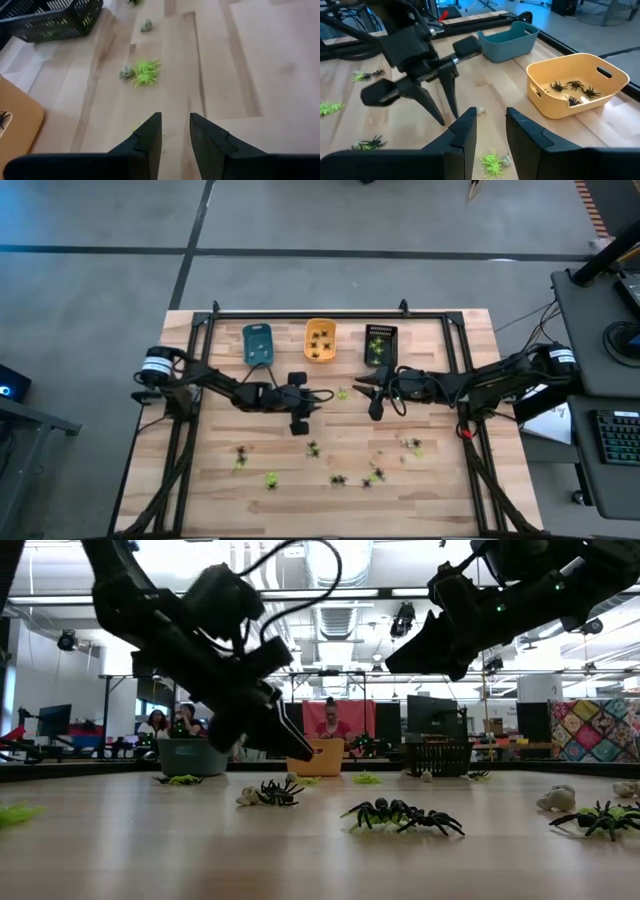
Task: Sort Halloween decoration
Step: Put the green spider toy into the black bin
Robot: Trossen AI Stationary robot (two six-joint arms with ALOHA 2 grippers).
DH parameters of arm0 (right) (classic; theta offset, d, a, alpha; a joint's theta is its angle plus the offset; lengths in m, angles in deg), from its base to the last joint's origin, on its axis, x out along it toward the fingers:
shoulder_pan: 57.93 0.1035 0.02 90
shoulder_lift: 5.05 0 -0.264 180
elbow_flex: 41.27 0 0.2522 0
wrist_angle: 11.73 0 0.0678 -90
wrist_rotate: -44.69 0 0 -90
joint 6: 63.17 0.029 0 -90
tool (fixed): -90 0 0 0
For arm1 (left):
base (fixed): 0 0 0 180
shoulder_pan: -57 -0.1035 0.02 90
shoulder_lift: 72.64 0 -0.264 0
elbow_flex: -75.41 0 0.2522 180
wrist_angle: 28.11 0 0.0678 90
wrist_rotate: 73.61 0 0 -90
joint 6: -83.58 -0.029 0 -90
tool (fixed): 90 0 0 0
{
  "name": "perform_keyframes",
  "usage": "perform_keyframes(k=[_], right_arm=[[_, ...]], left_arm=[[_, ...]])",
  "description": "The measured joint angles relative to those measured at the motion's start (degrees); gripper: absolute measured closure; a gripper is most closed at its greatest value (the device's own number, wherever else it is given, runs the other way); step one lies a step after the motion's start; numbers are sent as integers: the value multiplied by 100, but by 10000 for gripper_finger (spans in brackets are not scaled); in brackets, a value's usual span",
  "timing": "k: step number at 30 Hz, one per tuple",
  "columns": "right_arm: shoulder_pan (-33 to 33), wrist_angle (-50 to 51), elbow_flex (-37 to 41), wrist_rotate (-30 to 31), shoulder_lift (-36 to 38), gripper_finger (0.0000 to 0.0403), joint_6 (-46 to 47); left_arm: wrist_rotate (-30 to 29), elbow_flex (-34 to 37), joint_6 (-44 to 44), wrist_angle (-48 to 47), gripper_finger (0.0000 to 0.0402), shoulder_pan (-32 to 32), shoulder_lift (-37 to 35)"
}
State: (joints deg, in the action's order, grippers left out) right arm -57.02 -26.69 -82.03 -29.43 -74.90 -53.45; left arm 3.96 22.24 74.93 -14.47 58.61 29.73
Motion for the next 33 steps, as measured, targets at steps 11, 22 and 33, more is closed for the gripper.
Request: perform_keyframes(k=[11, 22, 33], right_arm=[[24, 19, 2, -4, 0, 311, 15], [24, 27, 2, -4, 0, 309, -23], [24, 31, 4, -4, 0, 316, -27]], left_arm=[[-7, -31, -251, 1, 278, -251, 105], [188, -31, -290, 87, 259, -289, 422], [169, -31, -112, 64, 281, -477, 433]])
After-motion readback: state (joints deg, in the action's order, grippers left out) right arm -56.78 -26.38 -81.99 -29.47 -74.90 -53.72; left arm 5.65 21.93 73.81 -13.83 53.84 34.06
